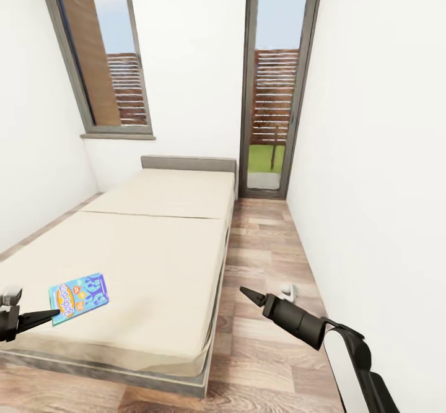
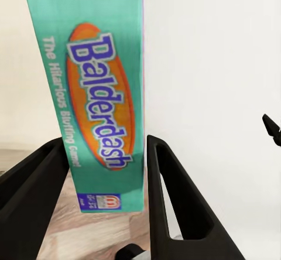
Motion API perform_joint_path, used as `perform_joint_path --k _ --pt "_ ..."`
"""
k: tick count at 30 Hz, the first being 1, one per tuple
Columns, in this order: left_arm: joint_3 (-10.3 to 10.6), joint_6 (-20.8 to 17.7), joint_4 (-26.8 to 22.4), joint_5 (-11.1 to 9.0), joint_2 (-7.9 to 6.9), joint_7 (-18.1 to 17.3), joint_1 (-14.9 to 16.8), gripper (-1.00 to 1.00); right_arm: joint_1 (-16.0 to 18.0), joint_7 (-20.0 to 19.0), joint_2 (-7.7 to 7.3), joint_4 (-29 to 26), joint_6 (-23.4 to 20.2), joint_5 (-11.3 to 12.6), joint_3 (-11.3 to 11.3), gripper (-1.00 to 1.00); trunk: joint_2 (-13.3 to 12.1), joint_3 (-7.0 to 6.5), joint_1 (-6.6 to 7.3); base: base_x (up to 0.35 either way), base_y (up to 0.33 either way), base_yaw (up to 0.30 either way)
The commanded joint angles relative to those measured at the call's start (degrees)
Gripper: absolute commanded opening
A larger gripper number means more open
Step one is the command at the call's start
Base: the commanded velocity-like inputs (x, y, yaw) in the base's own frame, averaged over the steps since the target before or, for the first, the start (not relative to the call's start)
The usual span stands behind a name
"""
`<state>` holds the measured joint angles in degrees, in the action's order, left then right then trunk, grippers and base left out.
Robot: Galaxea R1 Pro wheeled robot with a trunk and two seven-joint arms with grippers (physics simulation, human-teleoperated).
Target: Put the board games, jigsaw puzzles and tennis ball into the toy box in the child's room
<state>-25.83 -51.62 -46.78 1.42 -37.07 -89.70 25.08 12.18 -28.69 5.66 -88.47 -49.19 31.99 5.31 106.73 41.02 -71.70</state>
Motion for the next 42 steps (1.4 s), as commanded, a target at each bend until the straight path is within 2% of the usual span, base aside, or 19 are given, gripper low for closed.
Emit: perform_joint_path --k 1,11,42 --pt "-0.01 -0.59 0.02 0.17 0.0 -0.3 0.06 -1.0 0.03 -0.25 0.06 -0.04 -0.39 -0.08 0.15 1.0 -0.39 -0.09 0.23 -0.008 0.0 0.271" --pt "-0.01 -0.59 0.03 0.17 -0.02 -0.3 0.06 -1.0 0.03 -0.32 -0.03 -0.12 -0.42 -0.08 0.09 1.0 -4.4 -1.46 2.43 -0.087 0.023 0.271" --pt "-0.01 -0.61 0.02 0.17 -0.02 -0.3 0.06 -1.0 0.03 -0.32 0.05 -0.13 -0.47 -0.08 0.05 1.0 -16.83 -5.66 9.24 -0.002 0.0 0.271"
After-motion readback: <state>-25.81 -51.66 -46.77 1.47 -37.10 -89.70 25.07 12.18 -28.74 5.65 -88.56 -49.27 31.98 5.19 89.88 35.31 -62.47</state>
